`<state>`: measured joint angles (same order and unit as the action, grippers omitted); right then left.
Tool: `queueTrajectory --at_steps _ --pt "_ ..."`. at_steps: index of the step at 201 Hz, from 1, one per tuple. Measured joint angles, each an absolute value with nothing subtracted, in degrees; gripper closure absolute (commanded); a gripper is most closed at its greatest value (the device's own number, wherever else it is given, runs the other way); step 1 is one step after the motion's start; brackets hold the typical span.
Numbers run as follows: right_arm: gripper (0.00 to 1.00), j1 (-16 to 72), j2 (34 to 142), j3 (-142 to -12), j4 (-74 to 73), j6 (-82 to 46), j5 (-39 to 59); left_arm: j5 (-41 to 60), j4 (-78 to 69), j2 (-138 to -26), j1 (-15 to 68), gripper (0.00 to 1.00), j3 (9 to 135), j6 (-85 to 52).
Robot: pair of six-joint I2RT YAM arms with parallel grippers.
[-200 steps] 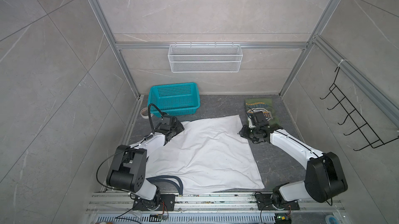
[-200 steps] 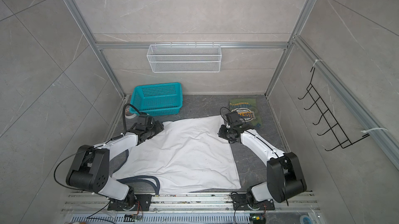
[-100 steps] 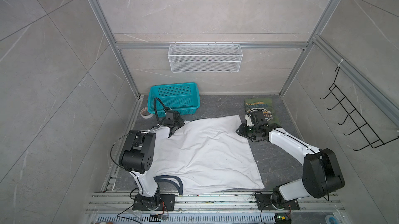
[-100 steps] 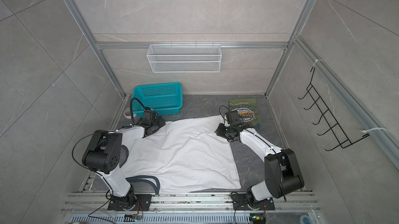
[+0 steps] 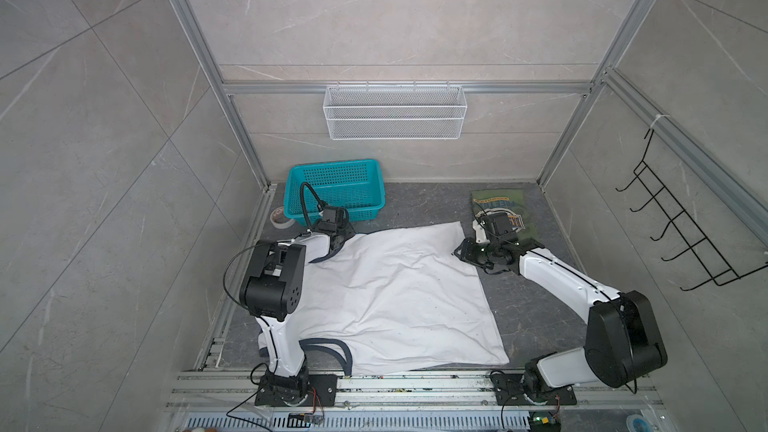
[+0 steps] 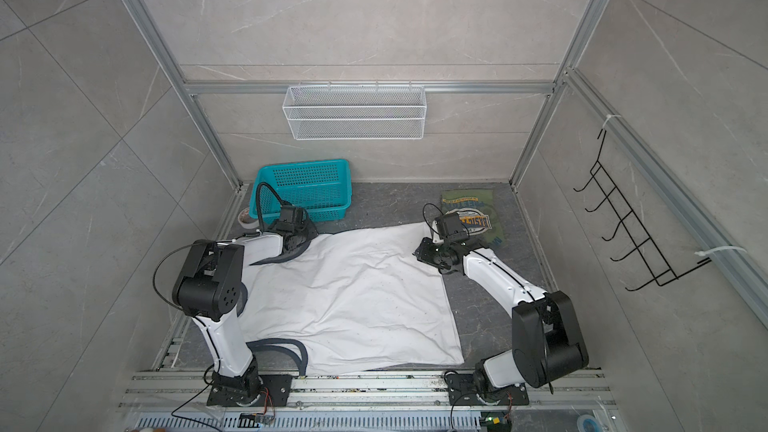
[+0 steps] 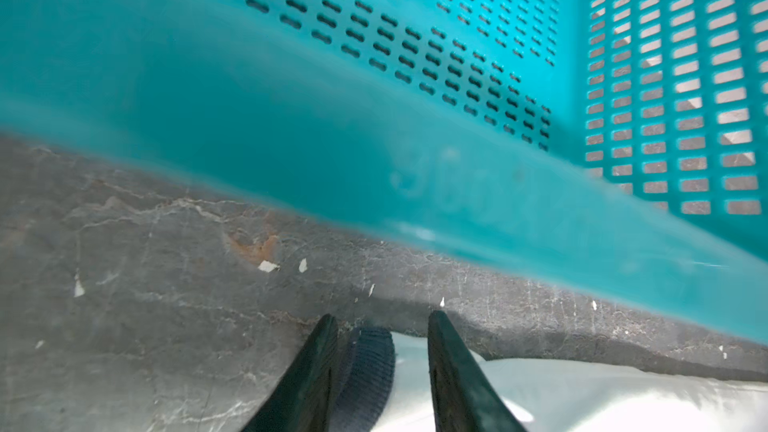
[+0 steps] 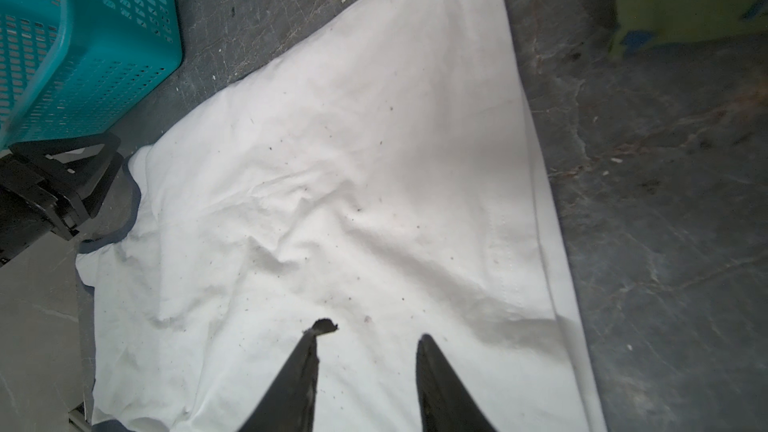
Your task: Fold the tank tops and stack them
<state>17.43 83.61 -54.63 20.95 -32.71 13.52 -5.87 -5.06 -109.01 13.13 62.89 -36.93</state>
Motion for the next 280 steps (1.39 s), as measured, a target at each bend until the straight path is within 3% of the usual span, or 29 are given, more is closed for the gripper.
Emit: queueTrajectory --at_steps 58,121,245,280 --pt "0.58 17.21 83.13 -55.20 21.58 -32.27 13.52 -5.85 -4.43 -109.49 13.13 0.72 62.89 -36.95" --pt "0.58 16.99 82.59 -55.31 22.46 -32.27 13.54 -5.85 -4.75 -109.97 13.13 0.75 63.20 -36.95" --pt "0.58 15.22 81.58 -58.50 23.99 -32.08 13.52 -5.43 -4.82 -109.86 13.13 1.00 63.20 -37.08" --pt "0.58 14.85 81.58 -60.42 24.64 -32.08 13.54 -4.95 -4.82 -107.79 13.13 1.00 61.56 -37.12"
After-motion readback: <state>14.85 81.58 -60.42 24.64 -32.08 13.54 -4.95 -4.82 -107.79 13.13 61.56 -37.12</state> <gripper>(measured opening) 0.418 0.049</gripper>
